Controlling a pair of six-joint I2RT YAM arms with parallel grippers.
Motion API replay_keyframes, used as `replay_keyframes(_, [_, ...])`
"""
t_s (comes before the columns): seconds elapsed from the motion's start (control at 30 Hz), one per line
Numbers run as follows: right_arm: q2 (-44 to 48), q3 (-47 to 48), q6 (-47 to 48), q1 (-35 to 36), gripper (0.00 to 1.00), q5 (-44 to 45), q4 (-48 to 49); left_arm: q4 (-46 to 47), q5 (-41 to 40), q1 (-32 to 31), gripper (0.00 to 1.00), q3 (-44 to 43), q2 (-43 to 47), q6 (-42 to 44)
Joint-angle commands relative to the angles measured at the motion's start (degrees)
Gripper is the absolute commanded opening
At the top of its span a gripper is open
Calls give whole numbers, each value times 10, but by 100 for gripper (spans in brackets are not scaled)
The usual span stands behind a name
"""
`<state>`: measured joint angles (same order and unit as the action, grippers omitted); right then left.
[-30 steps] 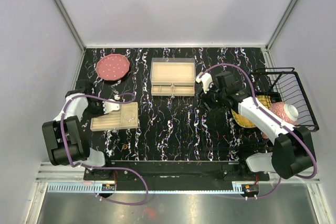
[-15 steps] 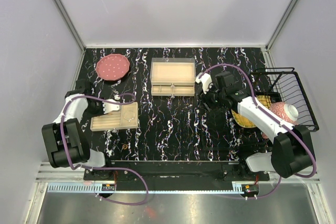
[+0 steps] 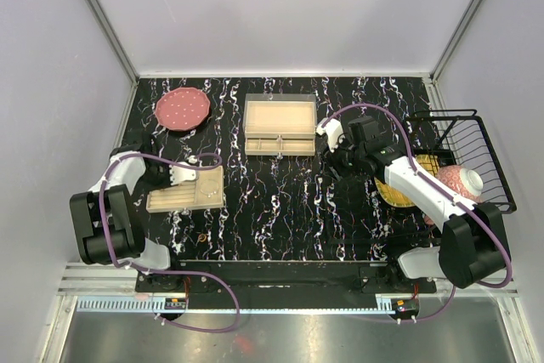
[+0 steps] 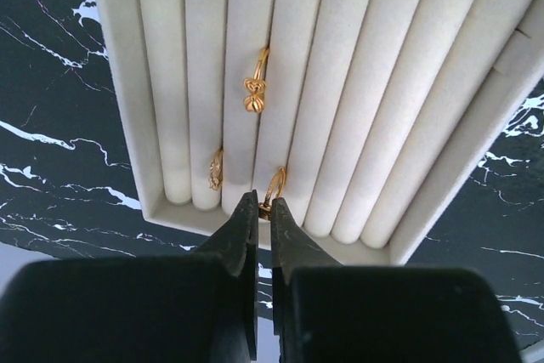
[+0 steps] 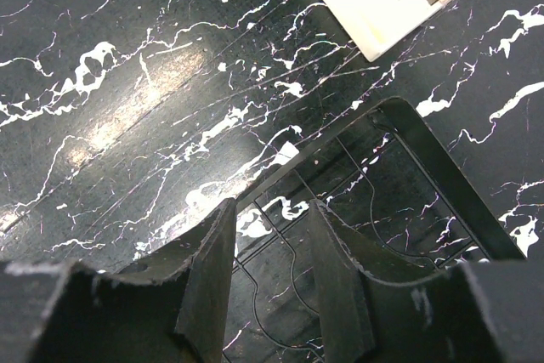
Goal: Organize the mixed jewelry
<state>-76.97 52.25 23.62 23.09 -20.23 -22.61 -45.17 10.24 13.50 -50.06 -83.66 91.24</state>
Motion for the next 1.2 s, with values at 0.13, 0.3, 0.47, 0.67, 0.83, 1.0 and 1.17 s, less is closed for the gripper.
replay_keyframes(0.13, [-4,5,6,-3,46,-7,3,22,-9,-1,0,16,-10,12])
replay_keyframes(0.3, [-5,6,6,-3,46,-6,3,27,-12,-1,0,28,-7,12])
replay_keyframes(0.47, [-5,7,5,-2,45,-7,2,39,-19,-1,0,42,-9,11])
replay_keyframes(0.67, [-1,7,4,-2,45,-8,-1,48,-22,-1,0,50,-12,2])
replay_keyframes(0.83, [1,7,4,-2,45,-6,-2,49,-20,-2,10,45,-5,-13])
replay_keyframes(1.0, [2,9,2,-2,45,-7,-4,38,-12,-1,19,33,14,-24])
replay_keyframes(1.17, [4,10,2,-2,46,-6,-6,24,-11,-1,24,16,32,-34])
